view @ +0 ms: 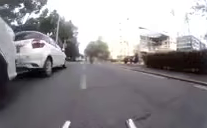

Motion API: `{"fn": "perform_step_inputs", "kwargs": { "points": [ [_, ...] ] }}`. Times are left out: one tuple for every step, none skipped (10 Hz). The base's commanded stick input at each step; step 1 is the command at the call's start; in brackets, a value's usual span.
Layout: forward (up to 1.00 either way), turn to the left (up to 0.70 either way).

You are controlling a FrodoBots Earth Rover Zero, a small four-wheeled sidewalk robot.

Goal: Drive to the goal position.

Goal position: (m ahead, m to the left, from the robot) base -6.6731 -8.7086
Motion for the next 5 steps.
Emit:
{"fn": "perform_step_inputs", "kwargs": {
  "points": [
    [0.7,-0.14],
    [0.7,-0.14],
    [0.7,-0.14],
    [0.7,-0.14],
    [0.7,-0.14]
  ]
}}
